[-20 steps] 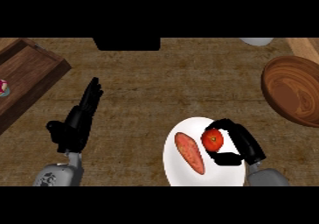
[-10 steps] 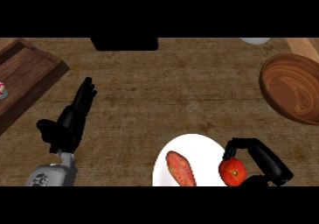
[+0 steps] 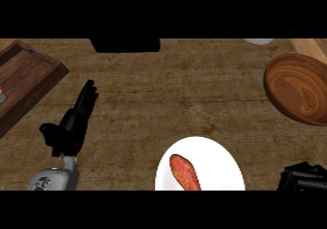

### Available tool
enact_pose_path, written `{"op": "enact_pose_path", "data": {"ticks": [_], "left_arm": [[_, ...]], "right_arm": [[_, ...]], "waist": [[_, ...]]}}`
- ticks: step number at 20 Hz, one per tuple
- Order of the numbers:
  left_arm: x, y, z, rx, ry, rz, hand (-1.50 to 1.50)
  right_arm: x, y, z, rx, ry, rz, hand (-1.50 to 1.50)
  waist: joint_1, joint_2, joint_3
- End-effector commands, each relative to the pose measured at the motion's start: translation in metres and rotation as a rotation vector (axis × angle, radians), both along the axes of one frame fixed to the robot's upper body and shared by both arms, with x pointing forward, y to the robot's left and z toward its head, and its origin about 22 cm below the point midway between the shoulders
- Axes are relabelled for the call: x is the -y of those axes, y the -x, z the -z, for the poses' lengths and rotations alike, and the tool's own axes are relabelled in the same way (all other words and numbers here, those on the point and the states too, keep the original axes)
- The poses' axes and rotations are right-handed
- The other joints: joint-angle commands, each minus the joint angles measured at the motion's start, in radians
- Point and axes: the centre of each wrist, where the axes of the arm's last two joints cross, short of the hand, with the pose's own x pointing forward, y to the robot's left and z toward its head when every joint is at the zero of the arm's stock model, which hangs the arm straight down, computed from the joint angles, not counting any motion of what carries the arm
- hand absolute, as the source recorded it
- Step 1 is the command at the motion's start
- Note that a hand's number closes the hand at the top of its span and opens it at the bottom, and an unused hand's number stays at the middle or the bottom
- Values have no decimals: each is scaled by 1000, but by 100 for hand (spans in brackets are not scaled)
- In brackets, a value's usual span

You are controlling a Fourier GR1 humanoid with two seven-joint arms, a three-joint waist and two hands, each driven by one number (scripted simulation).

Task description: Pick the tomato from the plate and place it in the bowl

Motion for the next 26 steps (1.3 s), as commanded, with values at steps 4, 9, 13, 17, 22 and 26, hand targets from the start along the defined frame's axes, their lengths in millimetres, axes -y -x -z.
{"op": "enact_pose_path", "data": {"ticks": [4,9,13,17,22,26], "left_arm": [[3,10,-11,-7,14,0,0],[10,-13,1,0,-3,19,0],[-2,-2,12,-4,11,32,0],[2,-7,-2,-7,16,36,0],[4,-8,-10,8,12,23,0],[13,-20,-15,4,5,32,0]], "right_arm": [[1,40,-85,203,4,107,150],[1,50,-136,219,73,204,150],[7,24,-160,219,70,272,150],[15,-2,-195,190,58,361,150],[23,-39,-207,171,53,401,150],[20,-57,-202,214,256,518,150]], "waist": [[9,-1,0],[12,6,-1],[29,7,0],[37,8,0],[38,7,1],[45,12,1]]}}
